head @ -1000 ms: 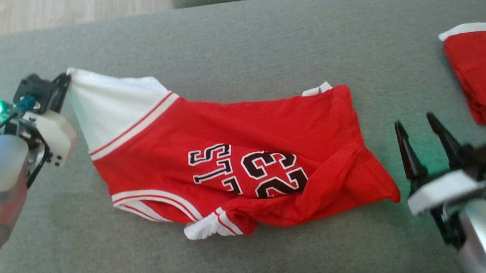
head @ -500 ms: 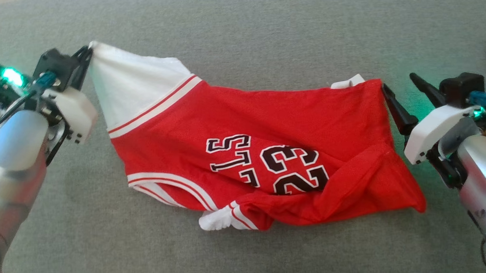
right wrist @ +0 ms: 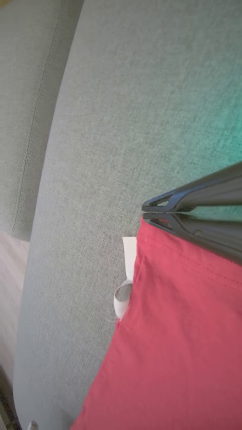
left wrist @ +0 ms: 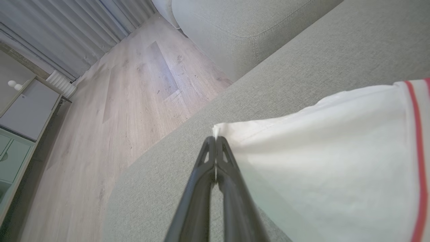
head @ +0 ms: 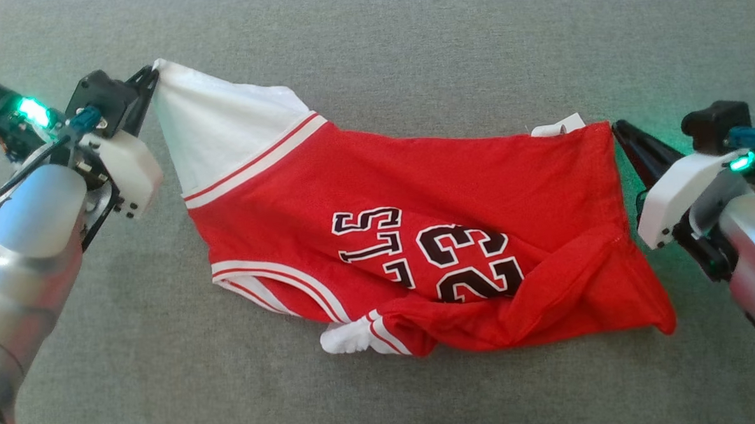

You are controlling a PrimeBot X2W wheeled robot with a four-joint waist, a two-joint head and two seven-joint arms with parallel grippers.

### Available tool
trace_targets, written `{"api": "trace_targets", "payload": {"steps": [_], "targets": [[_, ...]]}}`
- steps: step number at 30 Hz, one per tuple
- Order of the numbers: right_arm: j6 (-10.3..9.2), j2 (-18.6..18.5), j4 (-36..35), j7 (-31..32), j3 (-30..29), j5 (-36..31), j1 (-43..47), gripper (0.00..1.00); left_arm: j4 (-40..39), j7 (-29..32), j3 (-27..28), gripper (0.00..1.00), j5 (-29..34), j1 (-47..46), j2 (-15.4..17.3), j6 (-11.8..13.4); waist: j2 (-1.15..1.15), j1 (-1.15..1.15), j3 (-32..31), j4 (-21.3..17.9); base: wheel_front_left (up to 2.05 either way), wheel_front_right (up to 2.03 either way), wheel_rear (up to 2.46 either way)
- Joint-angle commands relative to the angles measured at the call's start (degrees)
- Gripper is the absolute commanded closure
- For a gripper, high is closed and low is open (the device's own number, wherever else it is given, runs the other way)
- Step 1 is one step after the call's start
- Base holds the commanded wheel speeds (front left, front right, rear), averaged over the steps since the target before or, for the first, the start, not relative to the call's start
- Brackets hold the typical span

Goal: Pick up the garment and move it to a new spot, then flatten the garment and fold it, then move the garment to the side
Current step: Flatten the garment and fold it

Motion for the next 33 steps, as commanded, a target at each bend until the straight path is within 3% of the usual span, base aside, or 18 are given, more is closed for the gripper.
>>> {"api": "trace_targets", "payload": {"steps": [1,7,12,13,14,20,21,22,24,25,26,33], "targets": [[-0.05,-1.7,-0.7,-1.6,1.2,1.0,-1.4,1.0,0.2,-0.8,1.7,1.0,0.0,-3.9,2.1,0.1,0.0,-0.01,-0.1,0.1,0.0,0.0,0.0],[-0.05,-2.6,0.9,-6.2,4.7,3.4,-4.1,1.0,1.0,-2.0,1.6,1.0,-0.1,-4.0,2.0,0.1,0.0,-0.01,-0.9,-0.1,0.0,0.0,0.0],[-0.05,-2.8,1.1,-5.2,8.5,8.1,-4.3,1.0,1.6,-2.4,1.4,1.0,-0.3,-4.1,1.7,-0.2,0.0,-0.01,-1.1,0.1,0.0,0.0,0.0],[-0.05,-2.8,1.0,-4.7,9.1,9.3,-4.3,0.65,1.7,-2.5,1.3,1.0,-0.3,-4.2,1.6,-0.2,0.0,-0.01,-1.0,0.2,0.0,0.0,0.0],[-0.05,-2.8,0.8,-4.2,9.7,10.3,-4.4,0.0,1.8,-2.6,1.2,1.0,-0.4,-4.3,1.5,-0.3,0.0,-0.01,-0.8,0.3,0.0,0.0,0.0],[-0.05,-3.2,1.8,-3.6,13.9,13.0,-5.5,0.0,2.4,-2.8,0.7,1.0,-0.4,-4.8,0.6,-0.7,0.0,-0.01,0.0,1.1,0.0,0.0,0.0],[-0.05,-3.2,2.0,-3.4,14.6,13.4,-5.7,0.11,2.5,-2.9,0.6,1.0,-0.4,-4.9,0.5,-0.7,0.0,-0.01,0.1,1.2,0.0,0.0,0.0],[-0.05,-3.3,2.2,-3.2,15.3,13.8,-5.9,0.36,2.7,-2.9,0.5,1.0,-0.4,-5.0,0.4,-0.8,0.0,-0.01,0.2,1.3,0.0,0.0,0.0],[-0.05,-3.4,2.5,-3.0,16.7,14.3,-6.3,0.64,2.9,-3.0,0.4,1.0,-0.5,-5.1,0.2,-0.8,0.0,-0.01,0.3,1.5,0.0,0.0,0.0],[-0.05,-3.4,2.5,-3.1,17.3,14.5,-6.6,0.92,3.0,-3.1,0.4,1.0,-0.5,-5.2,0.2,-0.9,0.0,-0.01,0.4,1.5,0.0,0.0,0.0],[-0.05,-3.6,2.7,-3.6,17.9,14.6,-7.0,1.0,3.1,-3.1,0.3,1.0,-0.6,-5.2,0.2,-0.9,0.0,-0.01,0.5,1.6,0.0,0.0,0.0],[-0.05,-3.8,5.6,-8.6,17.7,14.0,-11.0,1.0,2.8,-4.2,0.6,1.0,-0.2,-6.1,0.5,-0.1,0.0,-0.01,0.4,1.0,0.0,0.0,0.0]]}}
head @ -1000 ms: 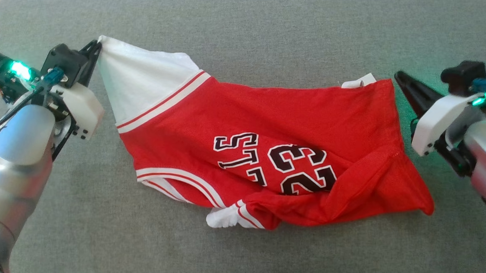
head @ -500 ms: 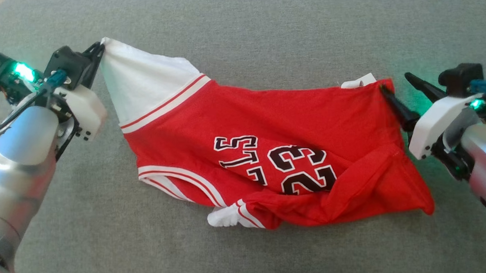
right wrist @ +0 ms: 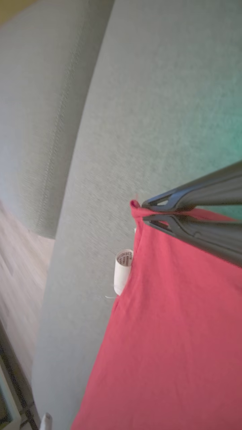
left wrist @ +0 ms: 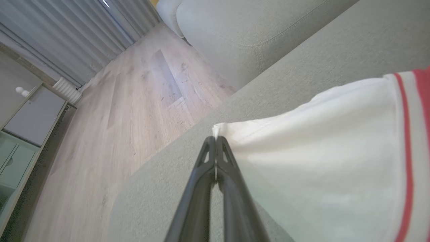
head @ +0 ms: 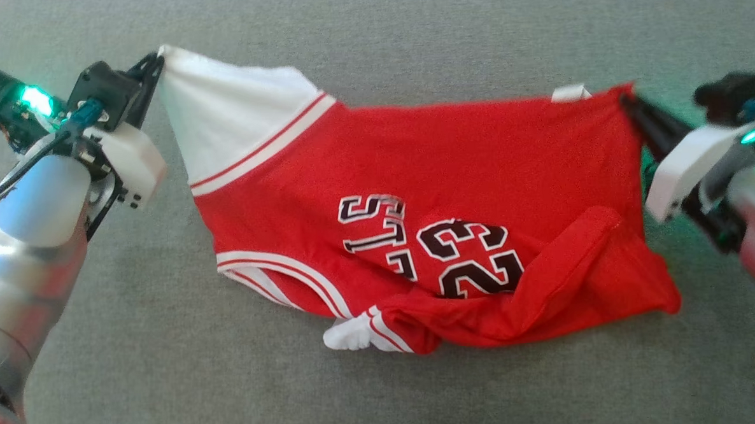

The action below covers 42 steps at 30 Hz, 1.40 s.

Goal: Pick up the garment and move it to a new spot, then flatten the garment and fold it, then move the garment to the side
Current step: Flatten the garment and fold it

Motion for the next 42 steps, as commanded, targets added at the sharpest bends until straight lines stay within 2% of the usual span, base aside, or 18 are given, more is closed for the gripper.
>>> {"api": "trace_targets", "payload": {"steps": [1,6,11,16,22,26,31,36,42], "targets": [[-0.05,-2.0,0.6,-1.4,-1.7,-0.4,-2.2,1.0,-1.1,-1.1,2.0,1.0,0.1,-4.7,2.6,1.4,0.0,0.0,-0.4,-0.5,0.0,0.0,0.0],[-0.05,-4.2,-0.4,-1.6,-9.9,-5.8,-9.3,1.0,-8.7,-1.4,5.6,1.0,2.9,-9.8,4.4,5.1,0.0,0.0,-0.1,-2.3,0.0,0.0,0.0],[-0.05,-7.2,-2.4,-1.6,-20.3,-15.5,-18.6,1.0,-16.5,-1.4,11.1,1.0,7.9,-17.4,6.0,9.0,0.0,0.0,1.8,-4.3,0.0,0.0,0.0],[-0.05,-7.6,-5.4,-1.6,-31.4,-25.7,-26.4,1.0,-21.8,-1.4,16.6,1.0,13.4,-25.6,6.5,12.5,0.0,0.0,3.7,-6.2,0.0,0.0,0.0],[-0.05,-6.8,-7.3,-1.6,-36.1,-32.3,-25.7,1.0,-27.0,-1.5,20.3,1.0,16.3,-26.9,5.8,12.4,0.0,0.0,4.9,-6.5,0.0,0.0,0.0],[-0.05,-6.1,-7.5,-1.6,-38.6,-32.7,-20.2,1.0,-30.7,-1.5,21.2,1.0,17.8,-22.6,6.1,10.9,0.0,0.0,6.2,-5.9,0.0,0.0,0.0],[-0.05,-4.9,-7.9,-1.7,-42.4,-31.5,-9.8,1.0,-35.4,-1.5,21.1,1.0,18.7,-11.6,8.1,10.1,0.0,0.0,5.6,-5.0,0.0,0.0,0.0],[-0.05,-3.3,-9.4,-1.7,-45.6,-30.2,2.8,1.0,-38.6,-1.5,21.4,1.0,16.7,3.2,11.8,11.2,0.0,0.0,1.7,-4.8,0.0,0.0,0.0],[-0.05,-2.3,-13.9,-1.7,-49.4,-29.7,17.3,1.0,-46.7,-1.5,21.2,1.0,12.9,22.3,17.3,14.1,0.0,0.0,-3.5,-5.4,0.0,0.0,0.0]]}}
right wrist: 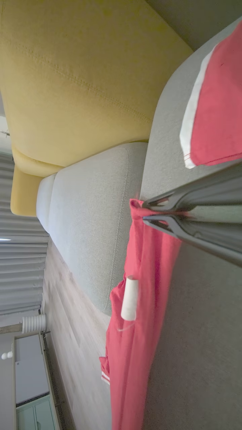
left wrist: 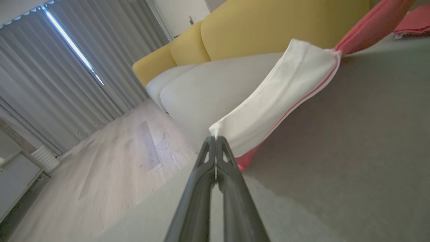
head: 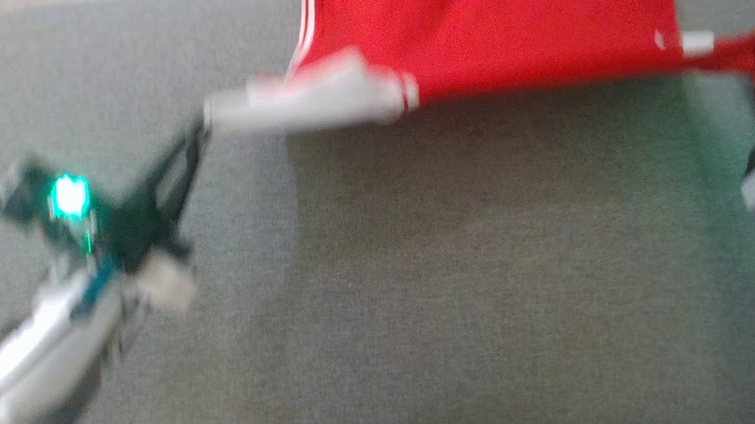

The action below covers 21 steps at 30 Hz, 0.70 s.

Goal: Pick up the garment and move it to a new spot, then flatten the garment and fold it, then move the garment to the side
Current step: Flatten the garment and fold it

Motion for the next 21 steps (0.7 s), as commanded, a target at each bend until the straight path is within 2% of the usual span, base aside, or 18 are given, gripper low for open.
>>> {"api": "trace_targets", "payload": {"steps": [1,8,13,16,20,21], "targets": [[-0.05,-1.5,-1.9,-0.3,-1.0,-0.1,2.3,1.0,-1.9,-0.2,2.7,1.0,-0.8,0.9,4.3,1.4,0.0,0.01,-2.5,-0.6,0.0,0.0,0.0],[-0.05,-1.3,-9.7,-0.3,-7.0,-2.0,17.7,1.0,-13.1,2.5,1.6,1.0,-7.7,21.0,8.7,9.1,0.0,0.01,-7.3,-1.6,0.0,0.0,0.0],[-0.05,-0.7,-15.2,-0.3,-10.5,-2.7,27.4,1.0,-20.5,4.5,0.3,1.0,-9.4,28.3,10.8,12.9,0.0,0.01,-8.2,-1.5,0.0,0.0,0.0],[-0.05,0.3,-17.2,-0.3,-11.9,-3.2,29.7,1.0,-22.5,5.0,0.3,1.0,-9.5,28.7,10.8,13.8,0.0,0.01,-7.6,-1.8,0.0,0.0,0.0],[-0.05,1.2,-17.0,-0.2,-11.9,-3.5,28.9,1.0,-22.1,5.2,0.2,1.0,-8.0,25.9,9.8,13.1,0.0,0.01,-6.1,-2.1,0.0,0.0,0.0],[-0.05,1.7,-16.0,0.4,-11.7,-3.6,27.2,1.0,-20.6,5.2,0.2,1.0,-6.8,22.5,8.2,12.0,0.0,0.01,-4.9,-2.2,0.0,0.0,0.0]]}}
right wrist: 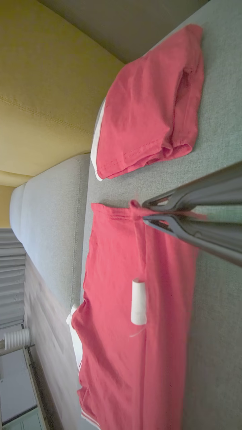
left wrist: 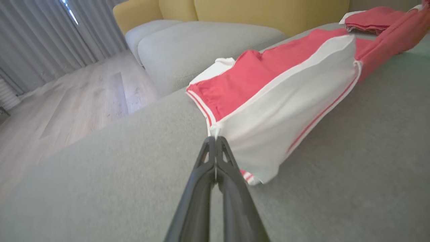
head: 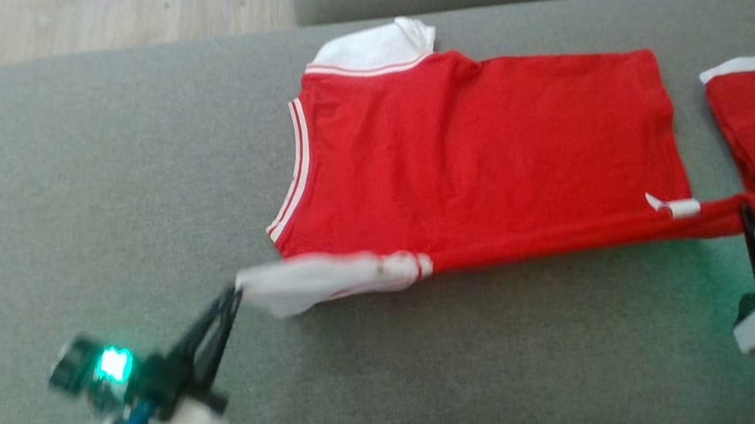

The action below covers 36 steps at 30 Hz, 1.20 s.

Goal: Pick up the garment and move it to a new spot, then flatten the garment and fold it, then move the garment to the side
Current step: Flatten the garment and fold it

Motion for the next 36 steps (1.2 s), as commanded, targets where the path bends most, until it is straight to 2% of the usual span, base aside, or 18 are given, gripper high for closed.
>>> {"api": "trace_targets", "payload": {"steps": [1,9,15,16,17,18,19,24,28,32,36], "targets": [[-0.05,-1.6,-0.6,0.3,0.2,-0.4,-2.9,1.0,0.1,0.0,2.7,1.0,1.0,-5.7,0.7,-0.5,0.0,0.0,1.5,-0.2,0.0,0.0,0.0],[-0.05,-1.7,6.0,2.1,4.3,0.1,-13.7,1.0,15.1,0.7,0.7,1.0,8.1,-25.5,-6.4,-9.5,0.0,0.0,8.0,-0.6,0.0,0.0,0.0],[-0.05,-1.3,12.2,1.0,7.7,1.2,-20.0,1.0,26.5,-0.9,0.6,1.0,9.7,-35.4,-11.2,-13.7,0.0,0.0,10.0,-1.2,0.0,0.0,0.0],[-0.05,-1.1,13.2,0.8,8.2,1.4,-20.8,0.75,28.1,-1.3,0.6,1.0,9.5,-36.3,-12.0,-14.2,0.0,0.0,10.1,-1.3,0.0,0.0,0.0],[-0.05,-0.8,14.2,0.5,8.4,1.7,-21.5,0.05,29.6,-1.6,0.5,0.87,9.4,-36.9,-12.5,-14.7,0.0,0.0,10.1,-1.4,0.0,0.0,0.0],[-0.05,-0.5,15.0,0.2,8.7,1.7,-22.2,0.0,31.1,-2.0,0.4,0.55,9.5,-37.3,-13.0,-14.9,0.0,0.0,10.1,-1.5,0.0,0.0,0.0],[-0.05,-0.2,15.5,0.0,9.0,1.7,-22.7,0.0,32.3,-2.4,0.6,0.0,9.3,-37.3,-13.6,-14.7,0.0,0.0,10.0,-1.7,0.0,0.0,0.0],[-0.05,2.0,16.1,-0.8,9.5,1.7,-22.9,0.0,35.8,-3.9,3.3,0.0,4.7,-31.2,-16.3,-11.0,0.0,0.0,7.7,-2.6,0.0,0.0,0.0],[-0.05,3.4,13.4,-0.8,7.6,0.5,-20.1,0.0,33.6,-4.9,6.5,0.0,-0.8,-21.8,-19.2,-7.5,0.0,0.0,5.4,-2.9,0.0,0.0,0.0],[-0.05,4.7,11.3,-0.8,6.1,-0.6,-16.9,0.0,31.2,-5.2,7.6,0.0,-4.3,-14.1,-21.9,-6.5,0.0,0.0,3.8,-3.3,0.0,0.0,0.0],[-0.05,5.5,10.1,-0.8,5.3,-1.3,-15.2,0.0,30.9,-5.3,8.2,0.0,-4.9,-11.4,-22.9,-6.1,0.0,0.0,3.4,-3.8,0.0,0.0,0.0]]}}
